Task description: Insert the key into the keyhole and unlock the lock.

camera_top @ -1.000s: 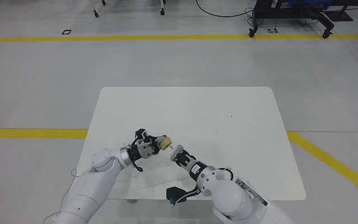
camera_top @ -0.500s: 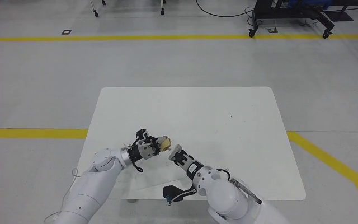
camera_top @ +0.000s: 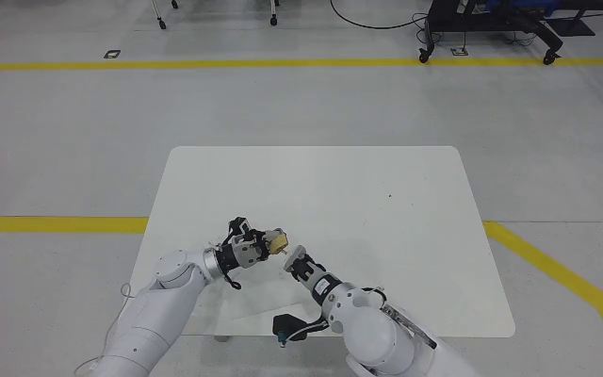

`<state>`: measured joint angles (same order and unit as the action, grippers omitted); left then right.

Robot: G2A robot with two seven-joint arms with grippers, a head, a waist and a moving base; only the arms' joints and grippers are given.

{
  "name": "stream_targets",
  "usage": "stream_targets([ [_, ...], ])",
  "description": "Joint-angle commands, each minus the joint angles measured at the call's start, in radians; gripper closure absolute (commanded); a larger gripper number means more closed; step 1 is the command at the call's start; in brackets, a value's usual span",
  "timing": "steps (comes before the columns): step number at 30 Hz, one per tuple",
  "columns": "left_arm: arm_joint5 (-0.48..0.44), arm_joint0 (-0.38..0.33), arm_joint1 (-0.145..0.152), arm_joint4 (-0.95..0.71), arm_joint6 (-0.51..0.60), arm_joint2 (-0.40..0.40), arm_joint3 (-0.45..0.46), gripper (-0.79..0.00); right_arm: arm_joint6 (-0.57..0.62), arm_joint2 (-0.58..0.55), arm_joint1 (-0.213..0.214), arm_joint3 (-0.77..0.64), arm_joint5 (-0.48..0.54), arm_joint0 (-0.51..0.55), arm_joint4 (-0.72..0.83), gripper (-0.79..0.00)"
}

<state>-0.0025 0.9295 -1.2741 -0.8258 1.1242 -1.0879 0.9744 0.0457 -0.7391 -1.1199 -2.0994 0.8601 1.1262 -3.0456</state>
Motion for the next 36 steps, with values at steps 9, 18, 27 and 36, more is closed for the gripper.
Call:
stream_targets([
  [9, 0.004, -0.001, -0.001, 0.006, 0.012, -0.001, -0.003, 0.0, 0.029, 0.014, -0.017, 0.006, 0.027, -0.013, -0.019, 0.0],
  [18, 0.006, -0.002, -0.003, 0.005, 0.017, -0.002, -0.006, 0.0, 0.082, 0.049, -0.034, 0.026, 0.067, -0.038, -0.026, 0.0],
  [27, 0.004, -0.001, -0.006, -0.003, 0.009, -0.007, -0.005, 0.0, 0.104, 0.056, -0.048, 0.02, 0.07, -0.044, -0.01, 0.0],
  [36, -0.01, -0.001, -0.006, -0.012, 0.006, -0.015, -0.002, 0.0, 0.122, -0.033, -0.052, -0.006, 0.017, 0.007, 0.105, 0.0],
])
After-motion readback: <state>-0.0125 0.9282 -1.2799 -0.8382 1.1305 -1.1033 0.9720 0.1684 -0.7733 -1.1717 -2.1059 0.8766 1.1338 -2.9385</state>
